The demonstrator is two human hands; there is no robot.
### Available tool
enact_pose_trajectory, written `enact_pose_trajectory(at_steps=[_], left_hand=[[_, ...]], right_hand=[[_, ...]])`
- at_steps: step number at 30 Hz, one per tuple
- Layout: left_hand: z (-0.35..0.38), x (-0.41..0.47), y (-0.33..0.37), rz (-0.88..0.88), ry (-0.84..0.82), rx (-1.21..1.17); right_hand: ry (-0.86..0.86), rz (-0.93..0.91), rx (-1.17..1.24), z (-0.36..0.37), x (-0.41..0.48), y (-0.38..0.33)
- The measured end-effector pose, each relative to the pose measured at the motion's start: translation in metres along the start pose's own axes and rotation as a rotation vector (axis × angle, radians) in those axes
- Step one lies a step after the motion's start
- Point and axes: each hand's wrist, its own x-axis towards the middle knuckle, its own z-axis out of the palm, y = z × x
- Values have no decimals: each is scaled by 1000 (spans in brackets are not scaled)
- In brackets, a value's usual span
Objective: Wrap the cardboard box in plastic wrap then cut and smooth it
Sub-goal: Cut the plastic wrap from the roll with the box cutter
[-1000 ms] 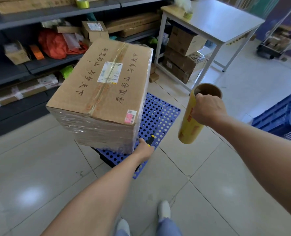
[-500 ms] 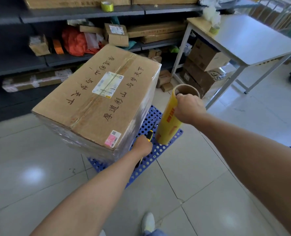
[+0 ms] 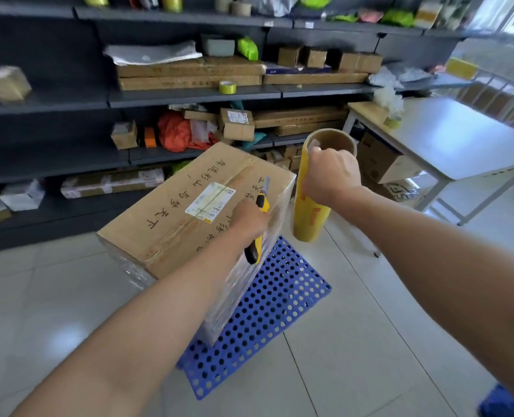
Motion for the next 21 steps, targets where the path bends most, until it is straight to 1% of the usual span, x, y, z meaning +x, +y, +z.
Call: enact_pose_trajectory(at_steps=[6, 9, 12, 14, 16, 19, 21], left_hand=[[-61, 35, -27, -5, 100, 72], [-85, 44, -45, -75, 98, 123], [-100, 53, -57, -62, 65, 216], [-105, 60, -62, -45, 41, 256], [-109, 66, -70, -36, 24, 295], [-118, 74, -80, -105, 11, 305], [-124, 77, -87, -149, -4, 283]], right_hand=[[291, -7, -48, -43, 21, -19], [376, 31, -20, -58, 27, -34], [440, 85, 68, -71, 31, -49], [462, 157, 187, -72, 36, -59], [488, 286, 385, -66, 44, -68], [522, 516, 690, -53, 58, -76], [494, 661, 814, -43, 66, -82]])
